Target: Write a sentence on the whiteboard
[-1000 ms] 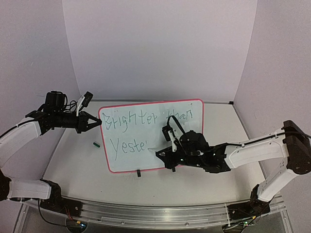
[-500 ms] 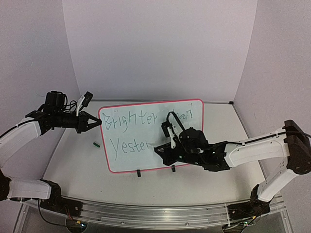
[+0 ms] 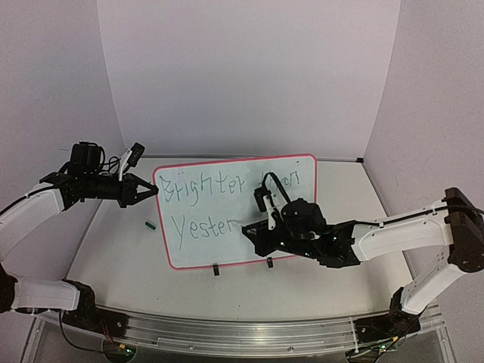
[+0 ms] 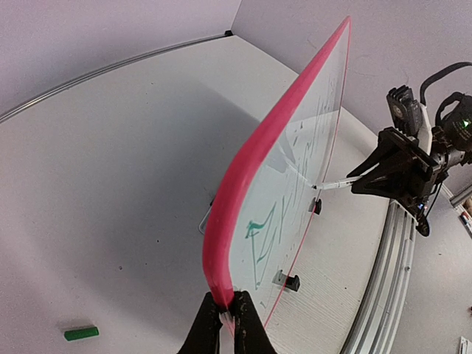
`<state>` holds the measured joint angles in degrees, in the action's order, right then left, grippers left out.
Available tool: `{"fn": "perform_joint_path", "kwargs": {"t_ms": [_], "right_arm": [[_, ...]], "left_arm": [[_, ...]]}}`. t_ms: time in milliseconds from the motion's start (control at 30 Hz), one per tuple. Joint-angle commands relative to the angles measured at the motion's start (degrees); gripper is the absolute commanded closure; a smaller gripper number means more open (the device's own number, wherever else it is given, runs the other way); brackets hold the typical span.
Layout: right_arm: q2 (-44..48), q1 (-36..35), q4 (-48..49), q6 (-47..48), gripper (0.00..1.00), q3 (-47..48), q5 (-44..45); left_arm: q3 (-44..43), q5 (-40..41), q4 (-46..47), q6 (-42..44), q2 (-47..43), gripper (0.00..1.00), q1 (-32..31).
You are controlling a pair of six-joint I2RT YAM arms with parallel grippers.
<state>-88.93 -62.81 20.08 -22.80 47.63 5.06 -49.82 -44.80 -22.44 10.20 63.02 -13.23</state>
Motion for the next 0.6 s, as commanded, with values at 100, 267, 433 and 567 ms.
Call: {"fn": "perform_joint_path", "kwargs": {"t_ms": [100,267,433,567], "right_arm": [[2.61,0.36,2.12,-0.13,1.00,-1.17,1.62],[6.41,0.36,5.24,1.34,1.00,-4.18,-3.76],[8.85,0.85,4.19,0.61,1.00,-6.71,-2.76],[8.27,1.80,4.20,0.09,1.00,-7.27,-3.53]], "left_arm": [[0.67,1.95,-4.84,2.11,1.79,1.00,-1.30],[0.67,1.99,-4.86,2.04,1.78,1.00,-1.27],[0.62,1.94,-4.81,2.06,1.84,1.00,-1.34],[0.62,1.82,-4.82,2.02,1.93,1.00,-1.37]]}}
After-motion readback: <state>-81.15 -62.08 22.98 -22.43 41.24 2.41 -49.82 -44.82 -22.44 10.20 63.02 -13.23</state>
